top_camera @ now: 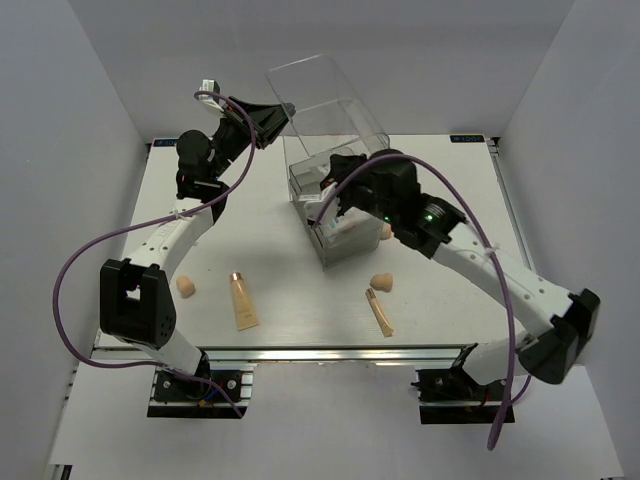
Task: Organize the makeup
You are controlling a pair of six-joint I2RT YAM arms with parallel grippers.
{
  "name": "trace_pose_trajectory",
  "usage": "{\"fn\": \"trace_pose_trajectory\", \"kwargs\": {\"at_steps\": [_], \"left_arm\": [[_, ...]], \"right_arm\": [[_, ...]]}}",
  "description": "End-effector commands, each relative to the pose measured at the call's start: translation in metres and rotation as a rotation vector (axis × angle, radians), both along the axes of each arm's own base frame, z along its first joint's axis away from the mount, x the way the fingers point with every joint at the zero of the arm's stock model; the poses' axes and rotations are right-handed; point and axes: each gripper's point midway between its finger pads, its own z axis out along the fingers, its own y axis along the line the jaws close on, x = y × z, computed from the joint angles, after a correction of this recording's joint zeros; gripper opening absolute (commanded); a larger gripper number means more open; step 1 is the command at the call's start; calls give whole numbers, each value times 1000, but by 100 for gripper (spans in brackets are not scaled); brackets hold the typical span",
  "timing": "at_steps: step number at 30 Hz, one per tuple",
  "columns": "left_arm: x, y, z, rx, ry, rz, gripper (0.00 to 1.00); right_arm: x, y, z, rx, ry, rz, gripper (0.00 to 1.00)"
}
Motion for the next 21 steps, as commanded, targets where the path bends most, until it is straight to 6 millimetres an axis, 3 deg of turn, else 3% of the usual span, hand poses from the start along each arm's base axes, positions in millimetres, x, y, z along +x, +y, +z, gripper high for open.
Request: {"fn": "trace_pose_trajectory", "kwargs": {"at_steps": [1,2,3,4,9,10,13,17,21], "left_arm": [[-9,2,28,-21,-82,-3,33],[-9,2,28,-21,-82,-3,33],[-8,2,28,-20,-80,-3,34],[-9,2,28,-19,-81,-2,33],[-9,2,25,-13,-70,0,33],[-9,3,23,-8,-69,4,34],[-8,4,13,16,-39,19,33],[-9,6,-10,47,35,45,33],[-12,14,-48,103,168,99,33]], "right_arm": [[-45,8,41,219,-17,205,15],[-52,10,48,257,-35,243,12],[-68,9,61,311,-49,307,3],[-76,12,51,355,5,337,0],[-151,9,45,417,239,676,0],[-158,9,45,429,276,699,0],[-169,6,50,488,377,710,0],[-158,-2,62,602,396,619,0],[-153,-14,73,680,384,553,0]]}}
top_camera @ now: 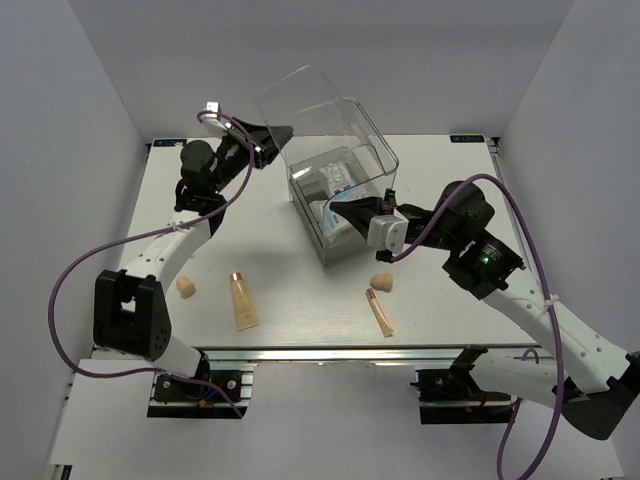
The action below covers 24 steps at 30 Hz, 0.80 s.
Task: Organize the makeup
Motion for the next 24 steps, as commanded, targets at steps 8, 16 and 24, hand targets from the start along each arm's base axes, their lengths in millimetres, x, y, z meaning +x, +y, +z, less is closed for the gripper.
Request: {"fn": "trace_pose_trajectory", "kwargs": {"at_steps": [8,16,24], "left_arm": [[-27,31,-74,214,281,167,33],[-51,73,-177,482,762,327,37],[-49,76,-207,474,819,357,54]], "right_arm": [[-3,-30,26,134,85,-111,0],[4,-38,11,142,154,-174,0],[9,-46,-3,153,206,-227,0]]}}
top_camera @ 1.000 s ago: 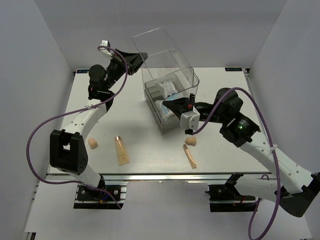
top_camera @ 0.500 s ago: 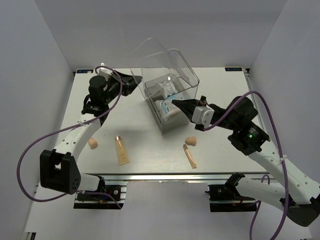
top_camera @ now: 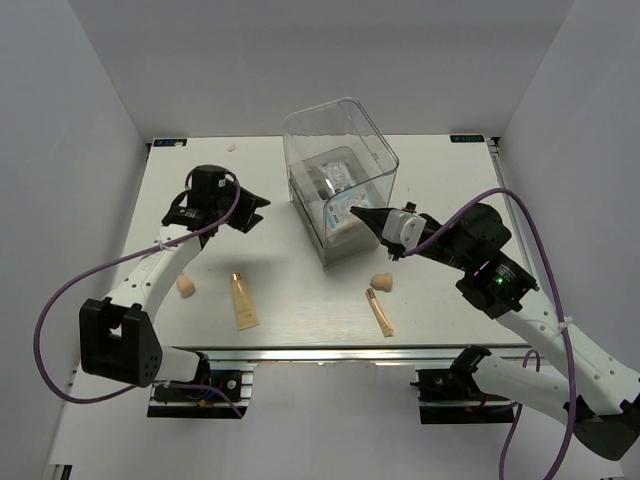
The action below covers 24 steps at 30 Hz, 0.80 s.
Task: Organize the makeup
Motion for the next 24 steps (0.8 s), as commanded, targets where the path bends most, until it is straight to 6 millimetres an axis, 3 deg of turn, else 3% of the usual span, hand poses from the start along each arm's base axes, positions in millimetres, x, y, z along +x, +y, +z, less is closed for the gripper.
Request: {"fn": "trace_pose_trajectory", "kwargs": {"at_steps": [1,3,4,6,7,8,10,12,14,15,24], "left_arm": [[11,-2,-3,-5,-33,3,54],[17,-14,-11,-37,-43,-52,51],[27,-22,-6,-57,-101,-81,49],[34,-37,-24,-89,-98,-161,46],[46,-45,-16,-115,-176,-192,39],[50,-49,-35,-118,-140,-202,37],[59,-60,-39,-147,-174,-244,33],[64,-69,-53,-158,-167,-270,34],[67,-75,-46,-177,-219,-291,34],[68,-77,-55,-193,-202,-284,35],[69,-89,-50,-267,-276,-320,43]], "right_arm": [[5,-12,14,69,8,-67,0],[8,-13,11,80,37,-83,0],[10,-15,9,84,51,-101,0],[12,-16,6,89,71,-113,0],[12,-18,6,97,81,-120,0],[13,-19,5,100,84,-125,0],[14,-21,3,106,93,-141,0],[16,-24,1,107,97,-151,0],[18,-28,1,109,99,-166,0],[19,-29,0,106,101,-171,0],[22,-30,-10,90,117,-175,0]]}}
